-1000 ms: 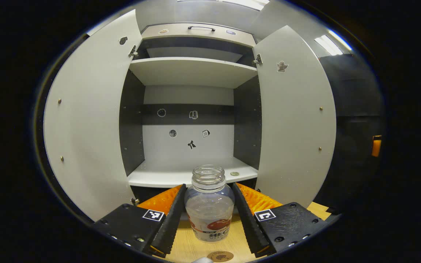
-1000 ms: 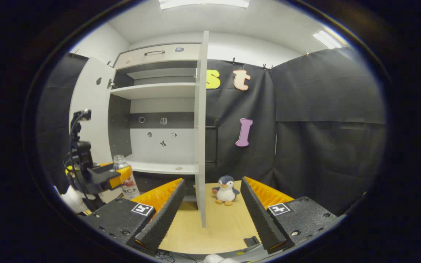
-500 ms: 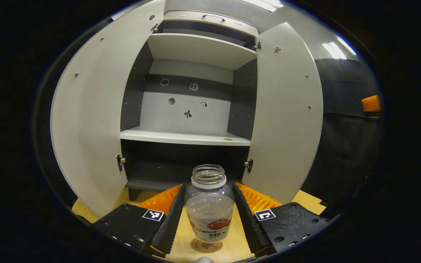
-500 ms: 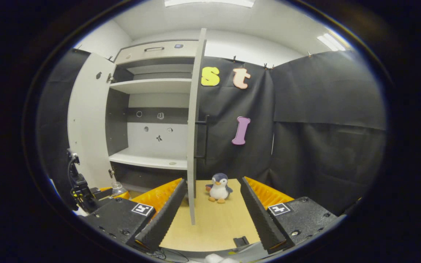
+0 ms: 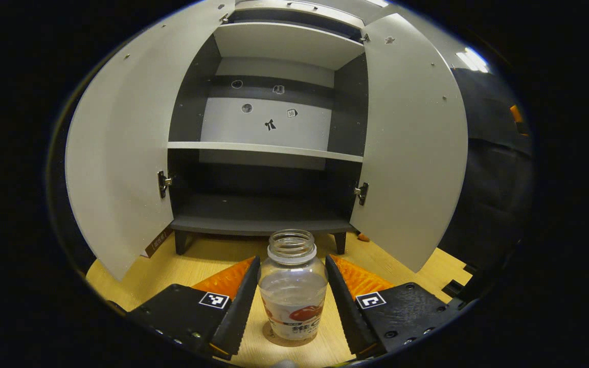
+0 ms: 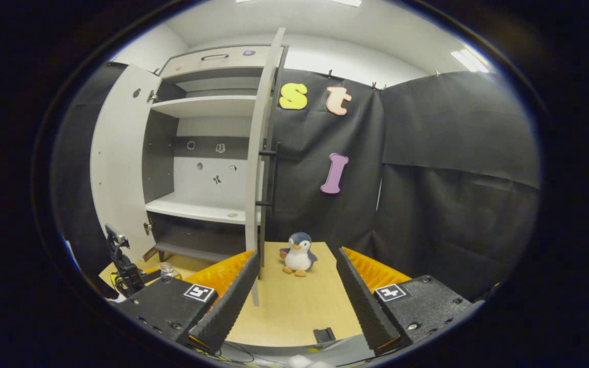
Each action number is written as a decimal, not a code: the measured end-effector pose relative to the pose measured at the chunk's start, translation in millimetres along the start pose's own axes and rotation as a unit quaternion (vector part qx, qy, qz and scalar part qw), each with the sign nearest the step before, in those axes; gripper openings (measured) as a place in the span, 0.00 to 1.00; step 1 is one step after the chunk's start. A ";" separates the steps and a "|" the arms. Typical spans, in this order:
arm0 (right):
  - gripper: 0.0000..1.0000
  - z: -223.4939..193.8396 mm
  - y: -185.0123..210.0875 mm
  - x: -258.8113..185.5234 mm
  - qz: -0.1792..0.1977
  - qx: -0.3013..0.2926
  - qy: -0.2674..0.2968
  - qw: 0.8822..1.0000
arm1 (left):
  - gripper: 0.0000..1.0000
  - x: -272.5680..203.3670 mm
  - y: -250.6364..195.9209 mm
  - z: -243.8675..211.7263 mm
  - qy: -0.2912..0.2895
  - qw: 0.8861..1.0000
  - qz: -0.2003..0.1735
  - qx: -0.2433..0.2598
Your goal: Grasp the bottle in the cabinet with the left hand and place it on the coaster, then close the right door with the right hand and the left door with the left hand.
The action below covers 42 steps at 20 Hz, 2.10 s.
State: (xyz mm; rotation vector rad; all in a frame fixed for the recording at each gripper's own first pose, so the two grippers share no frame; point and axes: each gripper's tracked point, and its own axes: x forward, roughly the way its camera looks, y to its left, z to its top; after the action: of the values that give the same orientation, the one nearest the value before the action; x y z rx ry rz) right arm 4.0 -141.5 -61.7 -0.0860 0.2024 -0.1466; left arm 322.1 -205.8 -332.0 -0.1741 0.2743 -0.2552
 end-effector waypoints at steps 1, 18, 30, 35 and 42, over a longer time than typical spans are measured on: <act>0.99 -1.5 -1.0 1.6 0.000 -0.001 0.003 1.000 | 0.75 2.6 2.2 -7.5 0.003 1.000 0.005 -0.003; 1.00 -18.6 4.2 18.1 0.016 -0.044 0.036 0.998 | 0.77 9.5 -2.6 -34.5 -0.017 1.000 0.009 0.010; 0.99 -9.0 16.1 16.1 0.021 -0.044 0.027 0.998 | 0.92 0.4 -4.7 -8.4 -0.032 0.998 0.004 0.047; 0.99 -2.7 22.3 16.5 0.025 -0.041 0.018 0.999 | 0.92 -5.5 -13.9 10.7 -0.042 0.998 -0.009 0.055; 1.00 23.2 17.4 26.8 0.021 -0.004 -0.014 1.000 | 0.92 -38.4 -17.0 83.8 -0.077 0.995 -0.001 0.067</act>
State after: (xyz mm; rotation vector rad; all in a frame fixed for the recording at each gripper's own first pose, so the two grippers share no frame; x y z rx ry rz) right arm 37.2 -126.8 -46.0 -0.0908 0.1769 -0.1033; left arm 306.8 -200.3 -239.7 -0.0606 0.1035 -0.2590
